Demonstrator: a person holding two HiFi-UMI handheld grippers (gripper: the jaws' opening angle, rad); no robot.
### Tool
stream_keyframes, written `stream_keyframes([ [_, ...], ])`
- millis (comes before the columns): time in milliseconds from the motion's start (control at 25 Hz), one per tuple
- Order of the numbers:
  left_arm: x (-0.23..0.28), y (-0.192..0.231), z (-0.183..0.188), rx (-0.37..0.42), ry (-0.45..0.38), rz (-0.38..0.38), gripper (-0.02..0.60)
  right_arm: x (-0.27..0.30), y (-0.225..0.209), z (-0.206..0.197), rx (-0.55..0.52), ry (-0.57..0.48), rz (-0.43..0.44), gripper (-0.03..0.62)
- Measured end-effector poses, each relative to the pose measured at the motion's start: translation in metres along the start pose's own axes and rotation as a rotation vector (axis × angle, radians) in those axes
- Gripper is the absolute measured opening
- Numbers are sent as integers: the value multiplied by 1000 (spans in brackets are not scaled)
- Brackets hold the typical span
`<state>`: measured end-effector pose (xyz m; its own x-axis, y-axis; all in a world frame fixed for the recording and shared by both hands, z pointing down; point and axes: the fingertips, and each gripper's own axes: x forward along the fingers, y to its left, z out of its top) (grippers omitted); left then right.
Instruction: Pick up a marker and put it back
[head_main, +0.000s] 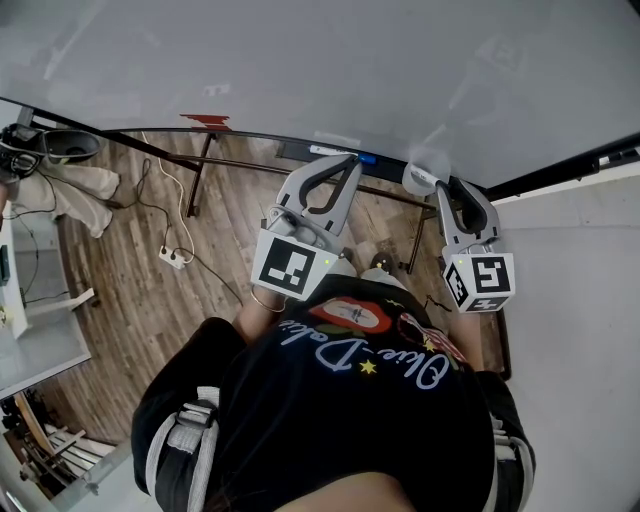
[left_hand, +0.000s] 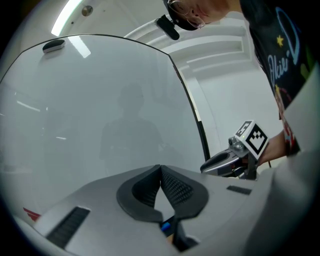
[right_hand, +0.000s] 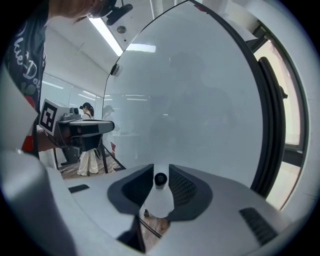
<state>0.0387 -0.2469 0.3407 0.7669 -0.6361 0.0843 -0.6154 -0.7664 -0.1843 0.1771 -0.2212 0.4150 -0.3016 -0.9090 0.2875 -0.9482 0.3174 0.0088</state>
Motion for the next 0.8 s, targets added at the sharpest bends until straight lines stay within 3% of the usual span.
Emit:
stream_keyframes([
  [800,4,-6,1,-9,-12,-28,3,-21,4,42,-10,-141,-2,0],
])
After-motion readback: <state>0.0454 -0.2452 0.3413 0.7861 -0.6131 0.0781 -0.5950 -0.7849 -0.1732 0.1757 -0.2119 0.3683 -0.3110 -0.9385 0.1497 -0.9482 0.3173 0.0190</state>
